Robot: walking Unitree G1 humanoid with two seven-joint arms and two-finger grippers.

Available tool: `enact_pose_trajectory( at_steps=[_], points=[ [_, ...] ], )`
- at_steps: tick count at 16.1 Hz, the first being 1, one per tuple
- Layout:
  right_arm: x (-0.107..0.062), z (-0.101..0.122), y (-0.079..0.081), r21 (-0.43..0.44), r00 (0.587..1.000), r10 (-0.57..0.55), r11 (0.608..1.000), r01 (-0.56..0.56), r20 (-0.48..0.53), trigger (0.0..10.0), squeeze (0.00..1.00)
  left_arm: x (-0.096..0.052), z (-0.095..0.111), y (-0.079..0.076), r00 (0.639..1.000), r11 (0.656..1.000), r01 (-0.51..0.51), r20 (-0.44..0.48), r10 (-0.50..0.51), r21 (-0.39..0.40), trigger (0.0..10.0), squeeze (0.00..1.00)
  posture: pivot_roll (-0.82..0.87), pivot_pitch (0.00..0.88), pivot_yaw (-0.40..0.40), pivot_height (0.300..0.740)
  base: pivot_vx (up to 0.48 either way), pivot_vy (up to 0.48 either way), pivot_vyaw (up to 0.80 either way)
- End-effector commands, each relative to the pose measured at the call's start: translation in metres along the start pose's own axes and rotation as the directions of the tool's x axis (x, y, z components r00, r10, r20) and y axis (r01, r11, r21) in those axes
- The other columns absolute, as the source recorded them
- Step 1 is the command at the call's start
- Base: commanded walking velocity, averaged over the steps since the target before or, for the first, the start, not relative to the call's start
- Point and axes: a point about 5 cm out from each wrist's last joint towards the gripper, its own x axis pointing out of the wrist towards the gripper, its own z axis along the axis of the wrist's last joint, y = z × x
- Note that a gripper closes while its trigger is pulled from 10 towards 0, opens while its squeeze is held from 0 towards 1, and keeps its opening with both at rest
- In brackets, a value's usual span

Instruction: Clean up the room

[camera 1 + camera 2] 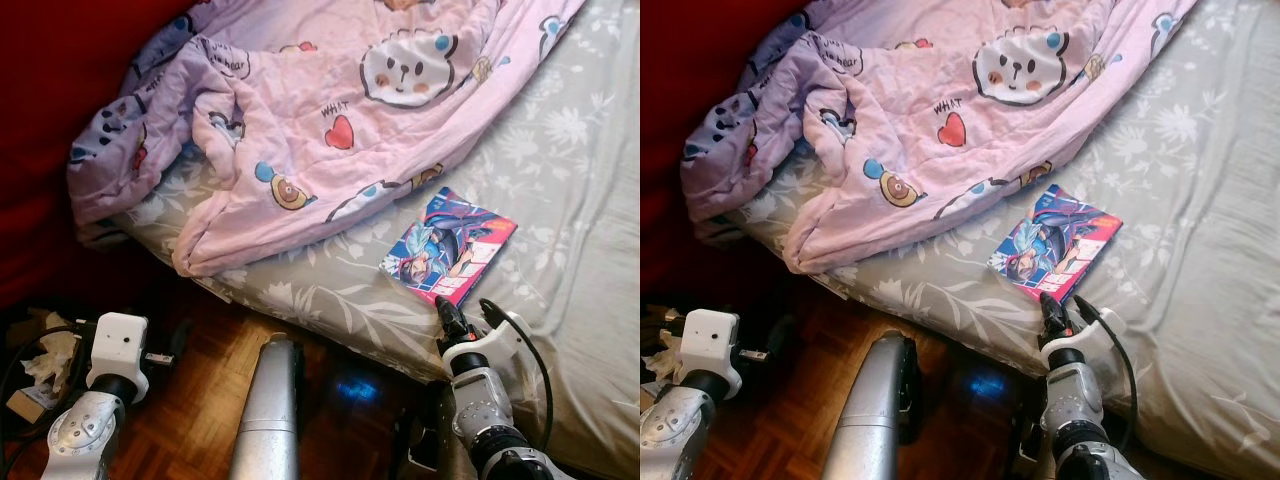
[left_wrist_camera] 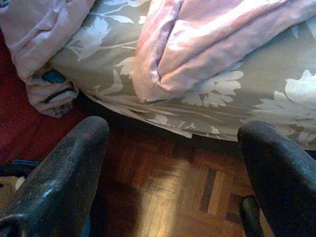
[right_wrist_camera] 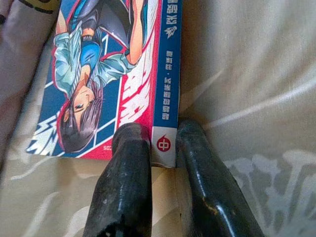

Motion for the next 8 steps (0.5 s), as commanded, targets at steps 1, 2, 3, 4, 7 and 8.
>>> enact_pose_trajectory(
  at_steps=[1, 2, 3, 4, 7, 8],
  points=[
    [-0.006, -0.001, -0.010, -0.043, 0.998, -0.062, 0.997, 0.063, 0.020, 0.0, 0.00, -0.008, -0.015, 0.006, 0.998, 1.000, -0.027, -0.059, 0.027, 0.000, 10.0, 0.00, 0.35, 0.390, 0.116, 0.611, 0.000, 0.000, 0.00],
    [-0.008, 0.001, -0.011, -0.118, 0.998, -0.053, 0.991, 0.056, 0.029, 0.0, 0.00, -0.007, -0.016, 0.006, 0.998, 1.000, -0.030, -0.059, 0.030, -0.002, 10.0, 0.00, 0.35, 0.387, 0.114, 0.611, 0.000, 0.000, 0.00],
    [-0.010, 0.002, -0.013, -0.152, 0.998, -0.055, 0.986, 0.061, 0.043, 0.0, 0.00, -0.006, -0.017, 0.006, 0.998, 0.999, -0.033, -0.059, 0.033, -0.004, 10.0, 0.00, 0.34, 0.382, 0.109, 0.611, 0.000, 0.000, 0.00],
    [-0.014, 0.002, -0.016, -0.174, 0.996, -0.062, 0.982, 0.071, 0.060, 0.0, 0.00, -0.005, -0.018, 0.005, 0.998, 0.999, -0.035, -0.058, 0.034, -0.007, 10.0, 0.00, 0.33, 0.373, 0.102, 0.611, 0.000, 0.000, 0.00],
    [-0.022, -0.001, -0.019, -0.282, 0.997, -0.049, 0.957, 0.066, 0.065, 0.0, 0.00, -0.001, -0.018, 0.003, 0.998, 0.999, -0.040, -0.053, 0.039, -0.015, 10.0, 0.00, 0.32, 0.359, 0.092, 0.611, 0.000, 0.000, 0.00],
    [-0.024, -0.002, -0.019, -0.321, 0.997, -0.040, 0.945, 0.059, 0.064, 0.0, 0.00, 0.000, -0.018, 0.003, 0.998, 0.999, -0.042, -0.051, 0.041, -0.017, 10.0, 0.00, 0.32, 0.356, 0.090, 0.611, 0.000, 0.000, 0.00]
  ],
)
